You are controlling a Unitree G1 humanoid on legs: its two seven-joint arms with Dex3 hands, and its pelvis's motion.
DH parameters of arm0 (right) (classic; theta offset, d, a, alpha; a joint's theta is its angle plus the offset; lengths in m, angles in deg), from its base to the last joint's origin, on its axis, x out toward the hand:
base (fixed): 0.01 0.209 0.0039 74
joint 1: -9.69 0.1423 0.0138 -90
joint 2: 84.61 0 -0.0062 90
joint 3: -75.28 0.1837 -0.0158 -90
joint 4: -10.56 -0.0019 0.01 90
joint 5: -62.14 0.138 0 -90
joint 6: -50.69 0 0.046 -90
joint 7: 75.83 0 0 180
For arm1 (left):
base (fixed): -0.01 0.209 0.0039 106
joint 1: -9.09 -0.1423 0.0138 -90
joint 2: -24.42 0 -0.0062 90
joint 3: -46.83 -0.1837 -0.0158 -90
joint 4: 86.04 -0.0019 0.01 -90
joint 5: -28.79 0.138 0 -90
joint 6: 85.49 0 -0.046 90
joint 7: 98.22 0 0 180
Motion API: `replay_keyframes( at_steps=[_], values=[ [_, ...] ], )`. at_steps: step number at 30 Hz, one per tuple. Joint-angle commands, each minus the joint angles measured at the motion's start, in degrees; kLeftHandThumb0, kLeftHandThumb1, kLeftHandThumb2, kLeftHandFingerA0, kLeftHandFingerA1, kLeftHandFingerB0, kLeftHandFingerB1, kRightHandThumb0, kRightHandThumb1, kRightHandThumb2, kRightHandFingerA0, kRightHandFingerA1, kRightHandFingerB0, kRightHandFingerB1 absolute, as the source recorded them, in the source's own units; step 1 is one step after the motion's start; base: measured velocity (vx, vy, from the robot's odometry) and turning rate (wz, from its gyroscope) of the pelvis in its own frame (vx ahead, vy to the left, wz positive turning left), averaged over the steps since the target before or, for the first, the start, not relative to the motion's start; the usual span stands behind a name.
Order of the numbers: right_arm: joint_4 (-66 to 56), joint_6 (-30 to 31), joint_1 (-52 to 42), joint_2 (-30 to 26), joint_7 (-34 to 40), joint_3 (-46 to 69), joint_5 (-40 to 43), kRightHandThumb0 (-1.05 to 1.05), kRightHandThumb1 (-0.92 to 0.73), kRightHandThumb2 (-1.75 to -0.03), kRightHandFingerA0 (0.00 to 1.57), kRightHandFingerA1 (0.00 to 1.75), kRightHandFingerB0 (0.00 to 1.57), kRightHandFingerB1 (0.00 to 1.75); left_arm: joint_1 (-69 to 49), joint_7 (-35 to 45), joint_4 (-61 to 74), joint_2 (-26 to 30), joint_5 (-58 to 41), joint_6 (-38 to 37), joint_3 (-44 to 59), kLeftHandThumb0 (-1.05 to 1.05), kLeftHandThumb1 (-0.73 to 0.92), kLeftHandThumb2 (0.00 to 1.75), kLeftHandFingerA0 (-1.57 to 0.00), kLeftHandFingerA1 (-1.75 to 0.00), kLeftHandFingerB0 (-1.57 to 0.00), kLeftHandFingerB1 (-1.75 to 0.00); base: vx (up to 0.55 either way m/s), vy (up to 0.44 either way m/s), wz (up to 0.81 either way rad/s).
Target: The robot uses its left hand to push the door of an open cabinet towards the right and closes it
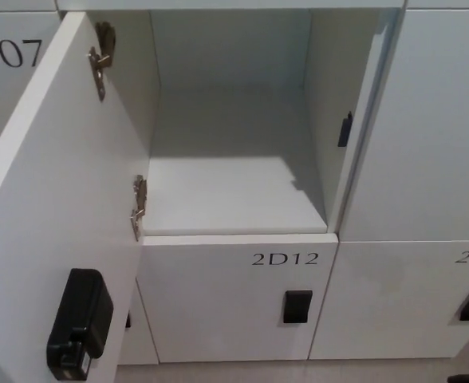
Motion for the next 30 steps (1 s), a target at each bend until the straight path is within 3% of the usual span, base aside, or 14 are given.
replay_keyframes(
  at_steps=[1,6,7,8,9,10,11,12,13,16,17,20,21,30],
  values=[
    [1.8,-3.2,0.6,-1.0,1.6,0.3,0.2,-0.59,-0.92,-0.67,0.24,0.34,0.18,0.28,1.0,-1.4,-2.0,1.3,-0.1,-3.8,-0.2,-0.72,0.8,1.03,-0.2,-0.44,-0.15,-0.41,0.01,0.001,-0.14],
    [2.2,-3.5,0.8,-0.5,1.3,0.6,0.7,-0.59,-0.91,-0.67,0.24,0.33,0.18,0.28,0.9,-2.8,-2.1,2.1,-2.5,-5.3,2.7,-0.75,0.79,1.03,-0.16,-0.42,-0.11,-0.4,0.0,0.0,-0.03],
    [2.2,-3.3,0.7,-0.6,1.5,0.4,0.3,-0.57,-0.91,-0.67,0.24,0.33,0.18,0.29,0.6,-3.3,-1.4,2.4,-4.1,-7.0,4.8,-0.34,0.56,1.13,0.0,-0.48,0.0,-0.48,0.0,0.0,0.0],
    [2.3,-3.3,0.7,-0.7,1.6,0.3,0.2,-0.57,-0.91,-0.67,0.24,0.33,0.18,0.29,0.4,-3.5,-1.1,2.5,-4.7,-7.8,5.8,-0.34,0.56,1.13,0.0,-0.48,0.0,-0.48,0.0,0.0,0.0],
    [2.3,-3.5,0.7,-0.7,1.7,0.2,0.1,-0.57,-0.92,-0.67,0.25,0.33,0.19,0.29,0.4,-4.0,-1.0,2.6,-4.6,-8.0,6.2,-0.76,0.92,0.72,-0.21,-0.3,-0.13,-0.26,0.0,0.0,0.0],
    [2.3,-3.6,0.7,-0.7,1.8,0.2,0.1,-0.57,-0.92,-0.67,0.25,0.33,0.19,0.29,0.4,-4.5,-0.8,2.7,-4.6,-8.1,6.5,-0.76,0.92,0.72,-0.21,-0.3,-0.13,-0.26,0.0,0.0,0.0],
    [2.3,-3.6,0.8,-0.7,1.5,0.1,0.0,-0.59,-0.92,-0.69,0.22,0.33,0.17,0.29,1.3,-5.2,0.1,3.9,-4.6,-9.4,7.3,-0.32,0.61,1.15,0.0,-0.47,0.0,-0.46,0.0,0.0,0.0],
    [2.3,-3.6,0.8,-0.8,1.3,0.0,0.0,-0.59,-0.92,-0.69,0.22,0.33,0.17,0.29,2.0,-5.5,0.8,4.8,-4.7,-10.2,7.6,-0.32,0.61,1.15,0.0,-0.47,0.0,-0.46,0.0,0.0,0.0],
    [2.3,-3.6,0.8,-1.0,1.2,-0.6,-0.6,-0.31,-0.65,-1.16,0.0,0.47,0.0,0.47,3.5,-6.1,2.4,6.4,-4.3,-12.0,8.0,-0.28,0.71,1.19,0.0,-0.46,0.0,-0.46,0.0,0.0,0.0],
    [2.4,-3.5,0.9,-1.2,1.3,-1.5,-1.3,-0.31,-0.65,-1.16,0.0,0.47,0.0,0.47,4.7,-6.7,3.9,7.4,-3.6,-13.7,8.1,-0.28,0.71,1.19,0.0,-0.46,0.0,-0.46,0.0,0.0,0.0],
    [2.3,-3.4,0.9,-1.3,1.2,-1.1,-0.7,-0.59,-0.92,-0.7,0.21,0.32,0.16,0.29,6.3,-7.1,6.3,8.2,-2.4,-13.9,7.2,-0.28,0.73,1.19,-0.01,-0.47,0.0,-0.45,0.0,0.0,0.0],
    [2.3,-3.3,0.9,-1.3,1.2,-1.0,-0.4,-0.59,-0.92,-0.7,0.21,0.32,0.16,0.29,6.8,-7.4,7.7,8.6,-2.1,-13.9,6.5,-0.28,0.73,1.19,-0.01,-0.47,0.0,-0.45,0.0,0.0,0.0],
    [2.4,-3.3,1.0,-1.4,1.4,-1.1,-0.5,-0.58,-0.92,-0.69,0.21,0.32,0.18,0.29,9.2,-8.0,13.8,10.5,1.9,-13.1,3.7,-0.65,0.79,1.04,-0.03,-0.4,-0.07,-0.36,0.0,0.0,0.0],
    [2.7,-2.8,1.2,-1.4,1.6,-0.6,0.0,-0.58,-0.92,-0.69,0.21,0.31,0.19,0.29,17.6,-1.2,46.0,10.0,10.1,-10.8,-6.2,-0.81,0.81,1.1,-0.1,-0.42,-0.08,-0.39,0.0,0.0,0.0]
  ],
)
